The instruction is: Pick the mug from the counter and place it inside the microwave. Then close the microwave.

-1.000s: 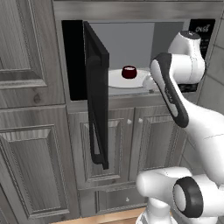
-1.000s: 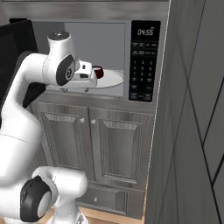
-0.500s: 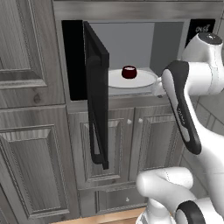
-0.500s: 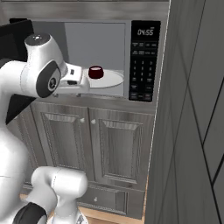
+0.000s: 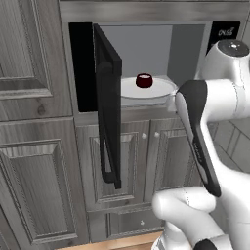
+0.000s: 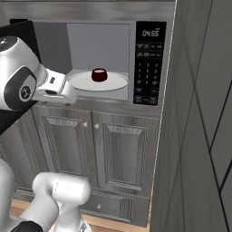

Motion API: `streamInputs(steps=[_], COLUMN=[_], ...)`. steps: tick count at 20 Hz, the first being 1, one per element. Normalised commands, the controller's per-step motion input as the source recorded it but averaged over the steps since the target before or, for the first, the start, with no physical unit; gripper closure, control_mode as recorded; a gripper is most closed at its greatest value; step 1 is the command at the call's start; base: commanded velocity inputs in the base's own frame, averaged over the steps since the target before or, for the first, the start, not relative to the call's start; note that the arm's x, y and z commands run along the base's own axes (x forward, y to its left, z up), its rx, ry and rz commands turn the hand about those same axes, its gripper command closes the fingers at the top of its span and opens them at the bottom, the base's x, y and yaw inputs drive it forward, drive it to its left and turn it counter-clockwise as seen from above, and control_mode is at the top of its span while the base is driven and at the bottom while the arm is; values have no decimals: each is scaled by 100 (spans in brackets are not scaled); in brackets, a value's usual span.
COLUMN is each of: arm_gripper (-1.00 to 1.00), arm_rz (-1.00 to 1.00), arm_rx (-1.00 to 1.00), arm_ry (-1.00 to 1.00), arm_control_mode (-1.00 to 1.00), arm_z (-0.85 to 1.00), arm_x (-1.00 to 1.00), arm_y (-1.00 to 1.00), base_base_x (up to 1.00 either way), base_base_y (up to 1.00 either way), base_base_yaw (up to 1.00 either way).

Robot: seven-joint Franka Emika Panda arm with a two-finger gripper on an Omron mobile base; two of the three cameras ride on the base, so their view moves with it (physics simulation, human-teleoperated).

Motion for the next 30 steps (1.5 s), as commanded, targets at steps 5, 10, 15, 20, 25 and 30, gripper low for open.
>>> streamInputs(steps=[5, 10, 15, 20, 25, 30], arm_gripper=[-100, -100, -100, -100, -100, -100], arm_rz=[-7, 0, 0, -1, -4, -3], arm_rx=[0, 0, 0, 0, 0, 0], arm_ry=[-15, -20, -25, -19, -10, -6], arm_control_mode=[-100, -100, -100, -100, -100, -100], arm_z=[21, 26, 23, 18, 16, 18], arm_x=[-68, -72, -67, -73, -95, -69], arm_y=[13, 17, 17, 10, 0, 19], base_base_x=[0, 0, 0, 0, 0, 0], base_base_y=[0, 0, 0, 0, 0, 0], base_base_yaw=[0, 0, 0, 0, 0, 0])
